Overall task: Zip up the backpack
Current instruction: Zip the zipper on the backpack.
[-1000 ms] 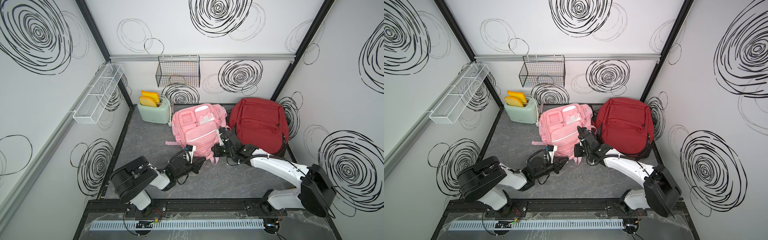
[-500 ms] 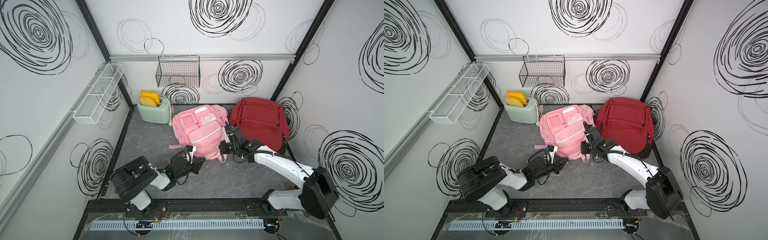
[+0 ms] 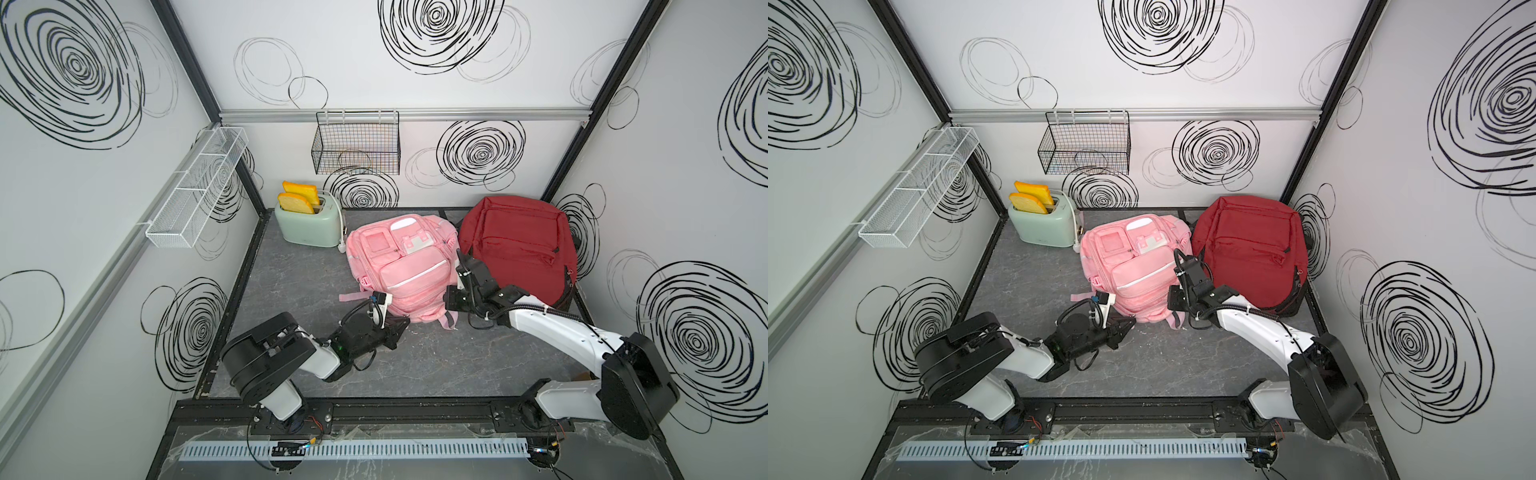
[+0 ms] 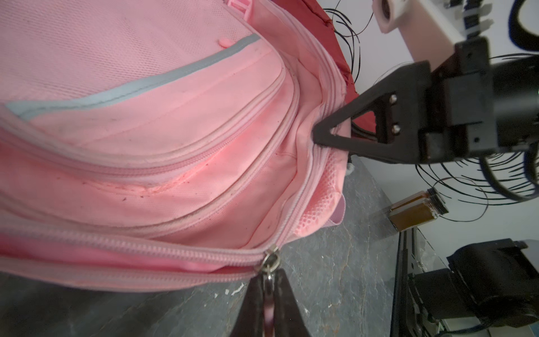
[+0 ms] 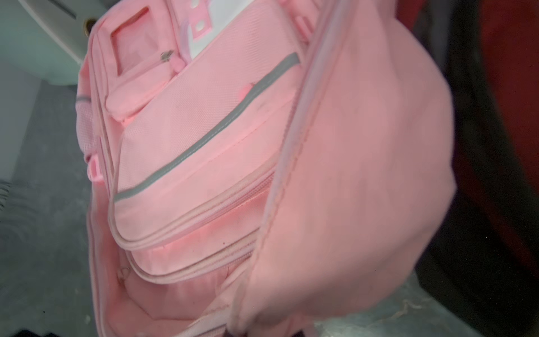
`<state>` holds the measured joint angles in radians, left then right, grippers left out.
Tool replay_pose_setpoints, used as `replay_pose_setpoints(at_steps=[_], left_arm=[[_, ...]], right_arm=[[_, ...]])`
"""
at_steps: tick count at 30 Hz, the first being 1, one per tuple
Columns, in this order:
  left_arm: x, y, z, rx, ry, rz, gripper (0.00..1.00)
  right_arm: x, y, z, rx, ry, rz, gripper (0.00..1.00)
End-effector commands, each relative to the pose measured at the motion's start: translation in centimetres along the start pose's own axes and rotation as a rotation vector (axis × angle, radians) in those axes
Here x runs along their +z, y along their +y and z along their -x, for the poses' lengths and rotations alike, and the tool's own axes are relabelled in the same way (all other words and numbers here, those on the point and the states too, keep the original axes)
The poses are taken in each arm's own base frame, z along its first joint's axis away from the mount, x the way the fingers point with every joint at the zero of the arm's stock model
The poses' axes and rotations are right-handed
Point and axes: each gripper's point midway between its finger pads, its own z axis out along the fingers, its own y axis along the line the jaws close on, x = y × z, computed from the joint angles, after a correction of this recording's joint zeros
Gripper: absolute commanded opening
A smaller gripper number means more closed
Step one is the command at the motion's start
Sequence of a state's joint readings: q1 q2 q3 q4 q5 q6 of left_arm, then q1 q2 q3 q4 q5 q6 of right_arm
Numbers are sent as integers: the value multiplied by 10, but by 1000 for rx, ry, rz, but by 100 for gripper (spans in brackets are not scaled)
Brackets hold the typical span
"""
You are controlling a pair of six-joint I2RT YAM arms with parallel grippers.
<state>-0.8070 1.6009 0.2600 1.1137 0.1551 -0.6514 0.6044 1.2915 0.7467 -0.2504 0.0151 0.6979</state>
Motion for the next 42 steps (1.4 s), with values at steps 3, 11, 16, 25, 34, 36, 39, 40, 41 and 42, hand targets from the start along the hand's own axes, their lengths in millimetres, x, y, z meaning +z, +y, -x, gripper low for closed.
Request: replay_pose_setpoints(at_steps=[3, 11, 16, 25, 34, 36, 39, 40, 41, 42], left_arm=[[1, -2, 1, 16, -9, 0, 0], [2, -3, 1, 18, -8, -2, 0], [2, -3, 1, 18, -9, 0, 0], [2, -3, 0, 17, -6, -4, 0], [2, -4, 0, 19, -8, -6, 0], [2, -4, 0, 18, -7, -6, 0], [2, -4, 0, 18, -8, -6, 0], [2, -4, 0, 19, -8, -7, 0], [2, -5, 0, 20, -9, -9, 0], [2, -5, 0, 20, -8, -9, 0]], right_arm=[[-5, 4, 28, 149, -130, 50, 43], [-8, 0, 2, 298, -44, 61, 77], [-16, 13, -19, 382, -27, 137, 86], [-21, 19, -36, 574, -14, 238, 87], [-12, 25, -45, 619, -6, 265, 87], [-8, 26, -47, 617, 3, 259, 88], [-3, 25, -51, 624, 12, 248, 87], [-2, 24, -52, 631, 12, 249, 88], [0, 25, -52, 634, 12, 252, 88], [2, 25, -52, 636, 11, 254, 88]])
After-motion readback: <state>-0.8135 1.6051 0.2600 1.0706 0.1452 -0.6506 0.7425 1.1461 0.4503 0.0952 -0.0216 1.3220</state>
